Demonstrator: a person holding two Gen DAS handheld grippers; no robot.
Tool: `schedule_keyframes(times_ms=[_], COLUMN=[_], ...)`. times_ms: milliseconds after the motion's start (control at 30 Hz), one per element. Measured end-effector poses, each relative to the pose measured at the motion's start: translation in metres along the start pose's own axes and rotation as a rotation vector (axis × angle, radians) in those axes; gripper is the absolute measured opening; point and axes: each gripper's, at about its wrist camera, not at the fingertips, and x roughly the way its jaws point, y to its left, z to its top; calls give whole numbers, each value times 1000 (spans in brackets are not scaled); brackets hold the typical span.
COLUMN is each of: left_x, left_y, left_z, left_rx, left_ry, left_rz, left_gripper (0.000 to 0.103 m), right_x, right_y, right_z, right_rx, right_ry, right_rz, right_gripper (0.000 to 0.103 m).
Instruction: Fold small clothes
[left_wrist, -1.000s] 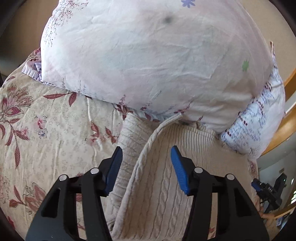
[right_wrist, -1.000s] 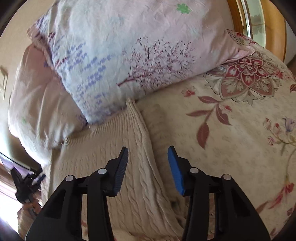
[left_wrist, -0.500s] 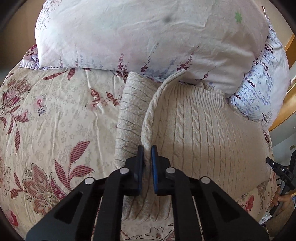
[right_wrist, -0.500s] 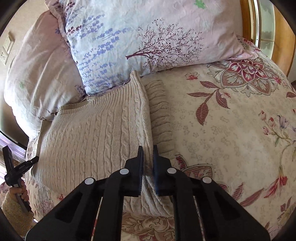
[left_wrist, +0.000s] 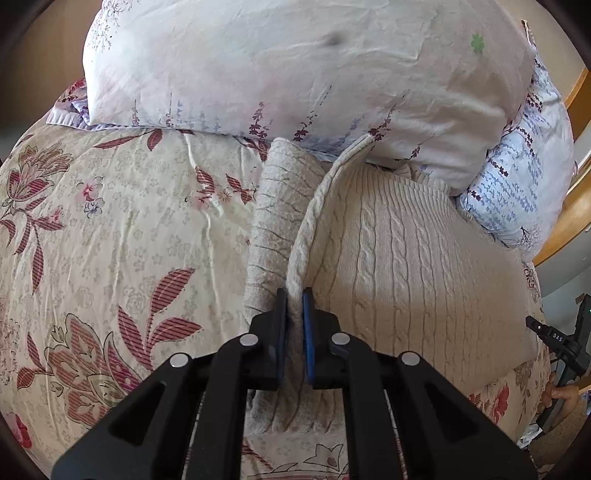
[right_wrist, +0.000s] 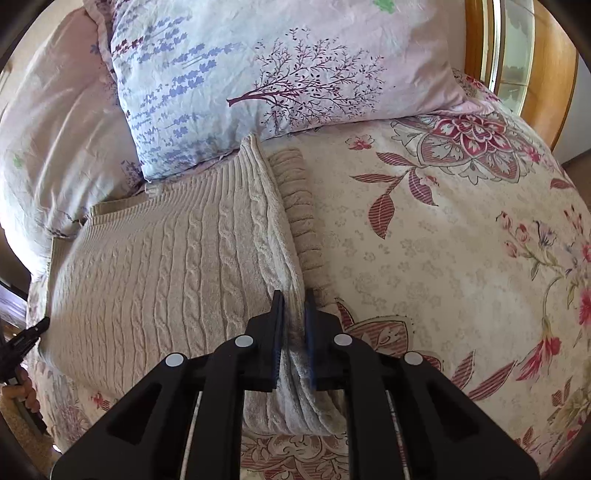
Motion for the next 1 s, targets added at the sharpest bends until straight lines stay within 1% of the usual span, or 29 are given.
schedule_keyframes(times_ms=[33,67,100,133,167,200,233,267,300,367,433,533,567,600,633,667,733,800,867,933,1000], left_x=[-2,-5,-9,-17,-23,-31,-36,-39,-39,-35,-26,-10,-4,2,6,7,8,6,-2,-13,-19], left_y=[-1,-1,-1,-3,-4,-8,-12,-17,-24,-36,-46,-50,-49,-47,-46,-46,-47,-46,-39,-28,-14], left_z=[0,-1,-2,-2,-3,-5,-5,-6,-8,-11,-14,-21,-22,-24,-26,-28,-29,-27,-21,-16,-7], left_rx=[0,-2,-4,-4,-1,9,19,35,60,110,155,158,153,148,147,153,161,150,100,41,-3], left_ry=[-5,-17,-34,-69,-99,-140,-162,-175,-177,-162,-134,-76,-55,-34,-28,-41,-39,-34,-51,-89,-107], left_rz=[4,11,21,35,47,57,54,43,31,27,40,34,40,48,51,49,46,39,-5,-37,-36], left_gripper=[16,19,28,39,44,52,55,57,63,64,64,64,64,64,64,65,69,68,68,68,68], right_x=[-2,-3,-8,-14,-21,-27,-31,-31,-29,-21,-17,-4,2,7,7,7,8,8,7,3,2], right_y=[3,6,10,15,19,23,30,35,42,54,58,60,59,57,56,55,58,62,68,78,92], right_z=[1,2,3,4,4,3,3,3,3,0,-3,-7,-9,-11,-14,-14,-14,-12,-9,-7,-7], right_rx=[-14,-21,-29,-43,-58,-75,-100,-124,-155,-218,-239,-231,-226,-220,-217,-216,-224,-225,-216,-216,-243], right_ry=[0,-7,-30,-66,-105,-138,-158,-157,-145,-113,-87,-40,-10,7,-5,-7,-1,8,7,-13,-27], right_rz=[-12,-17,-33,-41,-37,-28,-3,16,30,44,47,44,20,11,20,24,21,12,11,49,73], right_gripper=[14,21,32,37,42,43,43,43,43,43,43,44,48,49,50,53,56,60,63,63,64])
